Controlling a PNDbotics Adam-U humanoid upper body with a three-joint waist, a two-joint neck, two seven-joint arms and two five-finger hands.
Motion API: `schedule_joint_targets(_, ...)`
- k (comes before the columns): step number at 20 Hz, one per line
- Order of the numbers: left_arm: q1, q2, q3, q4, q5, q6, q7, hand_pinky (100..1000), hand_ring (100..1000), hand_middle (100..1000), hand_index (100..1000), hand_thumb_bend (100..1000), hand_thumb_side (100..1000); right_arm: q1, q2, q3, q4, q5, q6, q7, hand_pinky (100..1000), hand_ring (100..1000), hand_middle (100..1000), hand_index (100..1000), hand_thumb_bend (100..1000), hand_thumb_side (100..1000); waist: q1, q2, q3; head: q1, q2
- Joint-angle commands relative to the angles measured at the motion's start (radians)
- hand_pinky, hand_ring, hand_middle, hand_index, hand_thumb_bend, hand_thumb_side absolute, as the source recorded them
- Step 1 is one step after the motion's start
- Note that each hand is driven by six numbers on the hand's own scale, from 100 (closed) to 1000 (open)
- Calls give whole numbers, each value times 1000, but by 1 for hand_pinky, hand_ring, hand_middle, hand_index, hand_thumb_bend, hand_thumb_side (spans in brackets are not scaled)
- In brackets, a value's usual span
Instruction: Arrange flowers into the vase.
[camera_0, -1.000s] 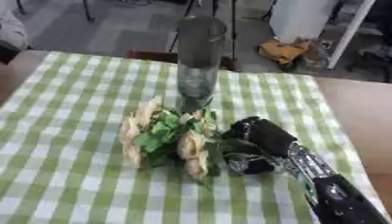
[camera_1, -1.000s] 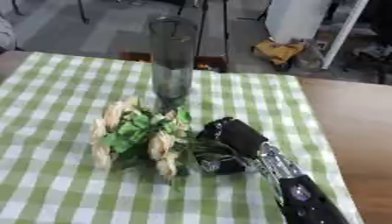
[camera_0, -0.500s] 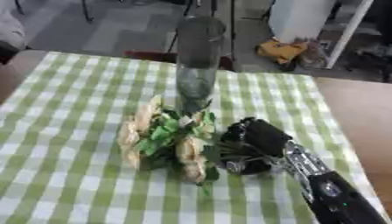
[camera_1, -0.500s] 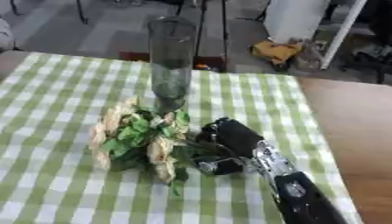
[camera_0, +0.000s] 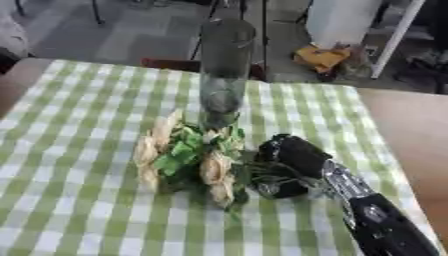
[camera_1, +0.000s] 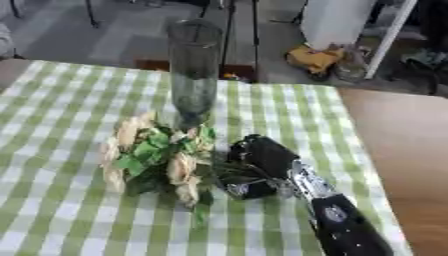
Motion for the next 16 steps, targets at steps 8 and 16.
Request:
schedule_joint_targets(8,-9,3,-1,-14,1,2,-3,659,875,913,985,100,890,-8,-4,-12,33,-68,-2,28,361,244,258,446,100,688,8,-9,5,-3,-11)
schedule_joint_targets(16,-7,2,2,-14,-1,4,-3,658,874,911,985,100,889,-9,-11,-27,46,-117,-11,43,258,125,163,349,100,731,12,-8,7,-5,-11)
